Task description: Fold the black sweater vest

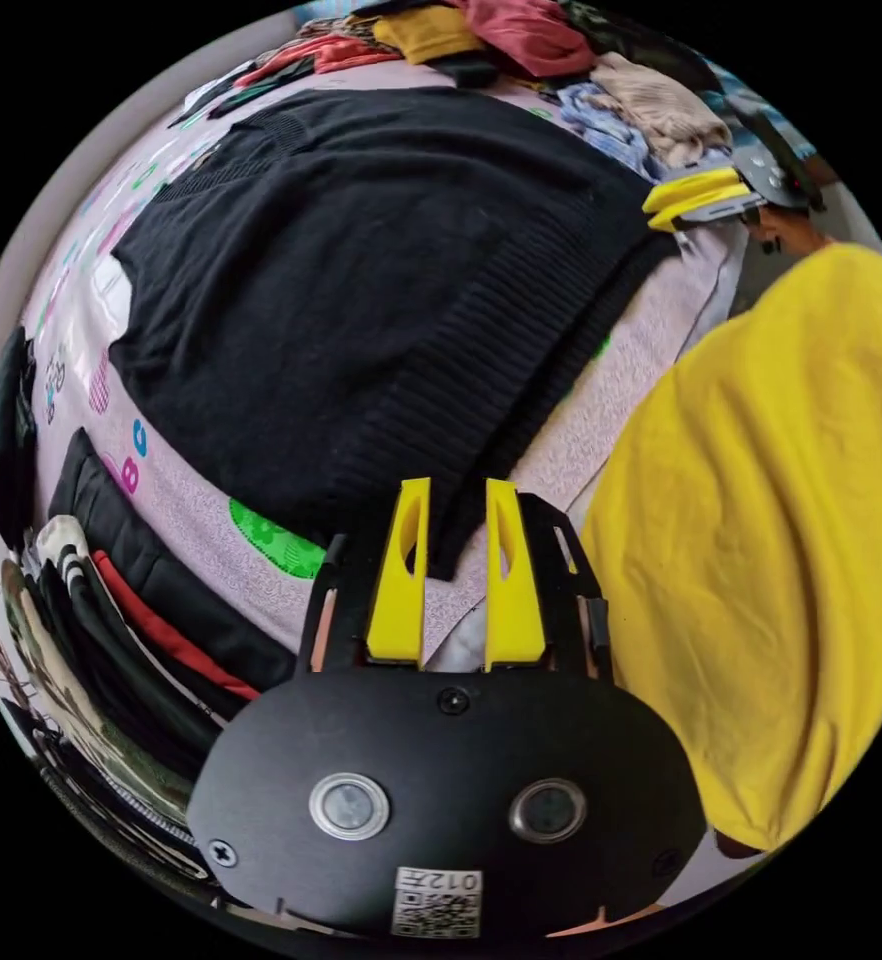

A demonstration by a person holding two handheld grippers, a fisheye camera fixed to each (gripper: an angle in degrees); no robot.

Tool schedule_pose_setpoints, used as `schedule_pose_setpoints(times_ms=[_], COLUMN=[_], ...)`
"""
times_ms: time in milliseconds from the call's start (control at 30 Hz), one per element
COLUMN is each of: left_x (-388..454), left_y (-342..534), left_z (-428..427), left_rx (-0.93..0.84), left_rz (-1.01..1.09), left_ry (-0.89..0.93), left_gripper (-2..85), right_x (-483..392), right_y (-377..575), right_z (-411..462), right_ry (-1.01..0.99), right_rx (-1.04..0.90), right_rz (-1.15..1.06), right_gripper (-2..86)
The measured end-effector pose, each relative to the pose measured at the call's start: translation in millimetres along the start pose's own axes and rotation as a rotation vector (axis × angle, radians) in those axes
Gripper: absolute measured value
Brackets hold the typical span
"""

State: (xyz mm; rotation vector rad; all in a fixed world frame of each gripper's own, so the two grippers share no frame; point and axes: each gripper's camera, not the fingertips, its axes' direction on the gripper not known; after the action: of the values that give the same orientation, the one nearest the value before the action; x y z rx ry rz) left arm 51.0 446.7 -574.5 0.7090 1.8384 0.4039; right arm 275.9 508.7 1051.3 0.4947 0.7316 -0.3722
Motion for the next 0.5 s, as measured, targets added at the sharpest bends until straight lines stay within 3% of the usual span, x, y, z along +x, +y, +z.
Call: schedule_pose_setpoints(times_ms=[233, 500], left_x=[43.3, 55.4], left_y=[14.4, 23.9], left_z=[28.8, 20.7], left_rx=[-0.036, 0.005], left_rz=[-0.024, -0.048], left_ry=[-0.145, -0.155], left_gripper=[8.2, 7.4], right_x=[-21.0, -39.8], right_y=[45.3, 50.6], right_z=[21.9, 54.6], right_ry=[0.212, 0.32], right_rx=[-0.021, -0.062], right_rz=[-0.018, -0.137], right_gripper=[6.8, 5.1])
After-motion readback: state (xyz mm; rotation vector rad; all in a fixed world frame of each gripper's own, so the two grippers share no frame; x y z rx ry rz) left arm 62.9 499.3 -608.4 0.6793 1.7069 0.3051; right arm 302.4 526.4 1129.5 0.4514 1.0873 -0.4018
